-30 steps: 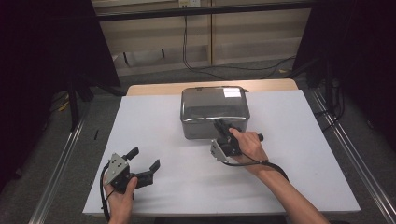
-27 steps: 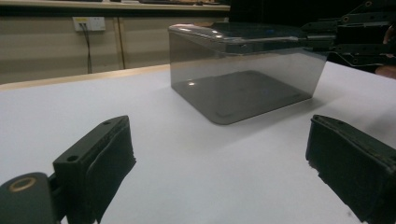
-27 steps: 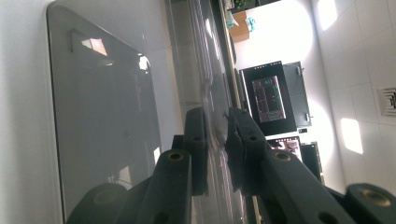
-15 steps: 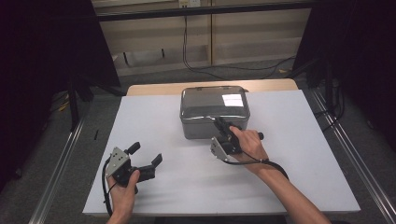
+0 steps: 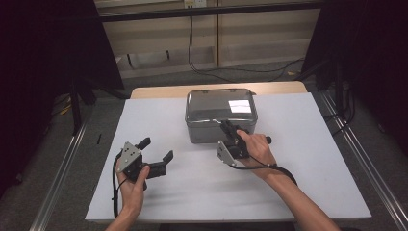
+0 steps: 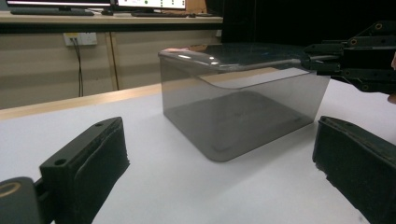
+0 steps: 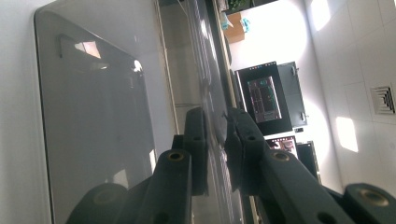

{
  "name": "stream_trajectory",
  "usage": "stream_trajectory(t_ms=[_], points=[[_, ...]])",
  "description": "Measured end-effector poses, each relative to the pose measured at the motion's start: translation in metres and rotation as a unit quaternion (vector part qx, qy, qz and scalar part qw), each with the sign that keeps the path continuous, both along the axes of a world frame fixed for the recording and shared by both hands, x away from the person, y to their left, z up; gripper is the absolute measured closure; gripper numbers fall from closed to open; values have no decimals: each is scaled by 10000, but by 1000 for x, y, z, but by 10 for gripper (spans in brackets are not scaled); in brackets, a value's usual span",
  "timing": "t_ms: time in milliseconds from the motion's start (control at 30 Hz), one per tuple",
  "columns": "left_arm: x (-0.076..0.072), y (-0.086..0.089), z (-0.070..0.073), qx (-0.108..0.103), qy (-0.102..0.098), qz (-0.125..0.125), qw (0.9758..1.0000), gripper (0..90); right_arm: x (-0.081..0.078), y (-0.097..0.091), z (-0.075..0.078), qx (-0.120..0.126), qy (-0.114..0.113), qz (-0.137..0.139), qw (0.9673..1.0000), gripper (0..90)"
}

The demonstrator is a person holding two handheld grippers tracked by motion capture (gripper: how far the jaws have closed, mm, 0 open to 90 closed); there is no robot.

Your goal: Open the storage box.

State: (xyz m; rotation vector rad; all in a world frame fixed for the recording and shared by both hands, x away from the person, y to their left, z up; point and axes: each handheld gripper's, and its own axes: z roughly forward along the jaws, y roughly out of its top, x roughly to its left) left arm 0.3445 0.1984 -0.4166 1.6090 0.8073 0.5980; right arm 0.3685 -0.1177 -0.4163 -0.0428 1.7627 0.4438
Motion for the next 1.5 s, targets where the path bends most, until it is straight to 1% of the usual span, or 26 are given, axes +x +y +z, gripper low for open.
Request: stream_trajectory(t_ms=[33, 167, 200, 233, 300, 333, 400, 467, 567, 600, 633, 667, 733, 800, 833, 933, 967, 1000, 1033, 1100, 1133, 1200, 1300, 1333, 1400, 1500], points=[[1, -1, 0, -31, 3, -7, 10000, 27, 0, 0, 0, 3, -8, -2, 10000, 789], [5, -4, 1, -20, -19, 7, 10000, 23, 0, 0, 1, 42, -21, -6, 10000, 790], [10, -5, 2, 35, -7, -11, 10000, 23, 0, -1, 2, 29, -25, -2, 10000, 790], [10, -5, 2, 35, -7, -11, 10000, 20, 0, -1, 2, 13, -20, -2, 10000, 790], [17, -8, 3, 85, -4, -2, 10000, 19, 1, -1, 3, 37, -19, 12, 10000, 790], [19, -9, 2, 35, -8, 46, 10000, 19, 1, -1, 3, 39, -19, 11, 10000, 790], [24, -11, 2, 64, 0, -68, 10000, 19, 1, -1, 4, 47, -36, 19, 10000, 791], [27, -14, 2, 116, -40, -88, 9999, 21, 2, -1, 5, 75, -43, 27, 10000, 791], [31, -16, 2, 133, -27, -116, 9998, 20, 1, -1, 5, 82, -27, 6, 10000, 791], [35, -19, 3, 7, -22, -97, 10000, 12, 1, -1, 6, 77, -36, 9, 10000, 791], [36, -19, 3, -21, -23, -108, 9999, 12, 2, -2, 7, 94, -36, 5, 9999, 791], [38, -21, 4, 61, -82, -102, 9999, 13, 2, -2, 7, 107, -31, 1, 9999, 791], [40, -22, 4, 76, -107, -111, 9999, 13, 2, -1, 8, 103, -41, 12, 9999, 792], [44, -26, 5, 114, -119, -135, 9998, 14, 2, -1, 9, 130, -52, 12, 9999, 793], [46, -26, 5, 172, -146, -156, 9996, 14, 2, -1, 10, 114, -61, 18, 9999, 794], [49, -28, 6, 140, -204, -124, 9996, 21, 3, -1, 10, 137, -56, -1, 9999, 794], [54, -31, 7, 164, -194, -136, 9996, 22, 3, -1, 10, 148, -58, -3, 9999, 794], [54, -31, 7, 164, -194, -136, 9996, 22, 3, -1, 10, 148, -58, -3, 9999, 794], [58, -32, 7, 197, -209, -122, 9995, 23, 3, -1, 11, 134, -62, 7, 9999, 794], [60, -34, 8, 196, -208, -145, 9995, 28, 3, -1, 12, 143, -59, 2, 9999, 795], [64, -36, 8, 166, -246, -140, 9995, 30, 3, -1, 12, 133, -68, 12, 9999, 795], [69, -38, 8, 200, -201, -168, 9995, 29, 4, -1, 13, 153, -74, 25, 9999, 795], [76, -42, 6, 224, -193, -169, 9994, 30, 4, -1, 15, 137, -73, 23, 9999, 796], [76, -42, 6, 224, -193, -169, 9994, 30, 5, -1, 15, 130, -77, 35, 9999, 796], [81, -46, 5, 203, -244, -203, 9993, 36, 5, -1, 16, 124, -81, 30, 9999, 796], [86, -52, 5, 167, -185, -224, 9994, 40, 5, -1, 16, 136, -91, 34, 9999, 796]])
